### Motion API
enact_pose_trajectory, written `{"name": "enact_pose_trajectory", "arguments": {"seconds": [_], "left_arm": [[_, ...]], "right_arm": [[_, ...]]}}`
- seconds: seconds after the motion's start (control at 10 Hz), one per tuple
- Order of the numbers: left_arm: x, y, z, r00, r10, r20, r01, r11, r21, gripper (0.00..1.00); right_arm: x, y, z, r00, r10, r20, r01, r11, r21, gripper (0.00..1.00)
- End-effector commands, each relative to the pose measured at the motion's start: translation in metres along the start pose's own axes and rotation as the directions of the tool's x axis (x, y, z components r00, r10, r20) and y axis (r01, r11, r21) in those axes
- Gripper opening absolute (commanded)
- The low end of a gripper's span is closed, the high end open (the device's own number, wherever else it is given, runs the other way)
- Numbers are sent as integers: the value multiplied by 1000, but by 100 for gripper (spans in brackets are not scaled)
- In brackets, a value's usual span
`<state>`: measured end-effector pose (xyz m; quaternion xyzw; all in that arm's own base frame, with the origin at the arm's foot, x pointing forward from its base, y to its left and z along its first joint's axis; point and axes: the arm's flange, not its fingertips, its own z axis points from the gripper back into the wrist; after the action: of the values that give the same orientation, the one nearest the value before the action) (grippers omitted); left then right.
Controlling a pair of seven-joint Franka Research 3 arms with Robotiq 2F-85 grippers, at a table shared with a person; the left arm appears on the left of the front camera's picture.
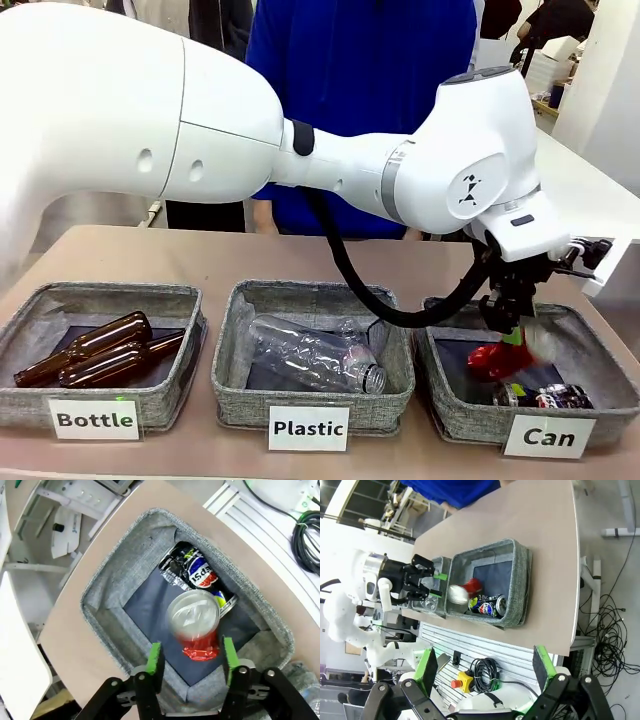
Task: Sort the can waste into the basket.
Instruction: Pick up the can waste from the table and place it in the right Fabric basket.
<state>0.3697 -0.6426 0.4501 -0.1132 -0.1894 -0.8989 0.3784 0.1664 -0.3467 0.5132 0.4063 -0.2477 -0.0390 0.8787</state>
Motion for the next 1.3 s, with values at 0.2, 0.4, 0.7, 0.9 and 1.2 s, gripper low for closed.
{"name": "enact_pose_trajectory", "arguments": {"seconds": [0.2,0.4,0.7,0.9,1.2], "left_arm": [[-3,2,19,999,35,19,-35,999,1,100],[-27,-8,63,993,115,31,-114,993,-27,100],[-99,-63,161,943,326,65,-309,933,-186,100],[-160,-110,209,867,468,170,-415,868,-274,100],[-267,-198,270,636,663,395,-609,745,-270,100]], "right_arm": [[-3,1,-2,1000,16,3,-16,1000,10,100],[-3,1,-2,1000,16,3,-16,1000,10,100],[14,22,-35,1000,21,-23,-22,1000,-23,100],[33,53,-88,996,66,-63,-66,998,-4,100],[44,113,-189,971,148,-186,-145,989,31,100]]}}
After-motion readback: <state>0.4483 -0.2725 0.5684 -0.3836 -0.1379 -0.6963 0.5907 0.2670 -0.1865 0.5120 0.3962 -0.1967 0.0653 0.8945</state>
